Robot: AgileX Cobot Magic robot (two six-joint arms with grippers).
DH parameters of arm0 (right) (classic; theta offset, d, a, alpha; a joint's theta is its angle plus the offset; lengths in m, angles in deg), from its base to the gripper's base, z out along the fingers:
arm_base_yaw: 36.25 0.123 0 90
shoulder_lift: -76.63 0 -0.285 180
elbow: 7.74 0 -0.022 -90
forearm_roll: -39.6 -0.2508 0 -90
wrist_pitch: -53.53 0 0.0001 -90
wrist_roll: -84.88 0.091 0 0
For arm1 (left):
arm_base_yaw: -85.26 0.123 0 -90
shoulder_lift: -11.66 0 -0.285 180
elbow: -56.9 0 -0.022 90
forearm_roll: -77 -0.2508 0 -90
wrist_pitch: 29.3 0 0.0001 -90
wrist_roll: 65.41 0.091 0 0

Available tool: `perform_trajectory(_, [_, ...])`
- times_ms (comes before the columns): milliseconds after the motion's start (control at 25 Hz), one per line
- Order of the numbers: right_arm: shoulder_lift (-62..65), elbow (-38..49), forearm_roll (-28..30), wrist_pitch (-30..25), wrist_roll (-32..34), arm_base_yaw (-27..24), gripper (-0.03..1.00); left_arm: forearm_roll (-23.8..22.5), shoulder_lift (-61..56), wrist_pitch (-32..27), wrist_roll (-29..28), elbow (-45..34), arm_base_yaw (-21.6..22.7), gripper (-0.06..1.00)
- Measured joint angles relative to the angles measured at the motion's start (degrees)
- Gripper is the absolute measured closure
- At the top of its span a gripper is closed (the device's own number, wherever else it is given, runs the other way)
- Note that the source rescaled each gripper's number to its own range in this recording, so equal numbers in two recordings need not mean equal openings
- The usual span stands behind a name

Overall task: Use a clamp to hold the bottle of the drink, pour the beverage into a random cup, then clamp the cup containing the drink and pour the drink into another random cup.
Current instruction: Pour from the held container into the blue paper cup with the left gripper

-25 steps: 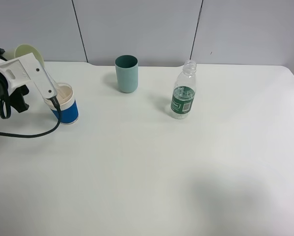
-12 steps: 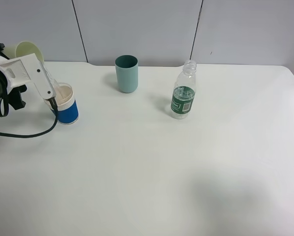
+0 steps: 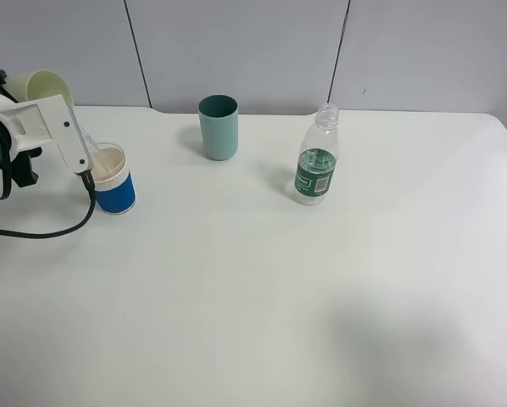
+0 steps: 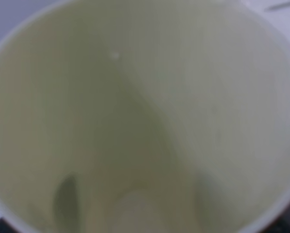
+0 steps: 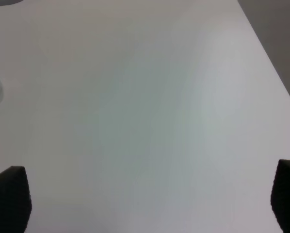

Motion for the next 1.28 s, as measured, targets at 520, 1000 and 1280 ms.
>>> perform_trajectory(520, [0.0, 0.0, 0.0, 0.0, 0.0, 0.0, -0.03, -0.1, 0.0, 3.5, 4.2, 0.4, 0.0, 0.92])
perform_trajectory(1000, [0.0, 0.0, 0.0, 0.0, 0.0, 0.0, -0.03, -4.2, 0.0, 4.9, 9.6, 0.4, 0.0, 0.92])
perform_trajectory(1280, [0.0, 0.0, 0.0, 0.0, 0.0, 0.0, -0.03, -6.3, 0.0, 5.5, 11.0, 0.4, 0.0, 0.92])
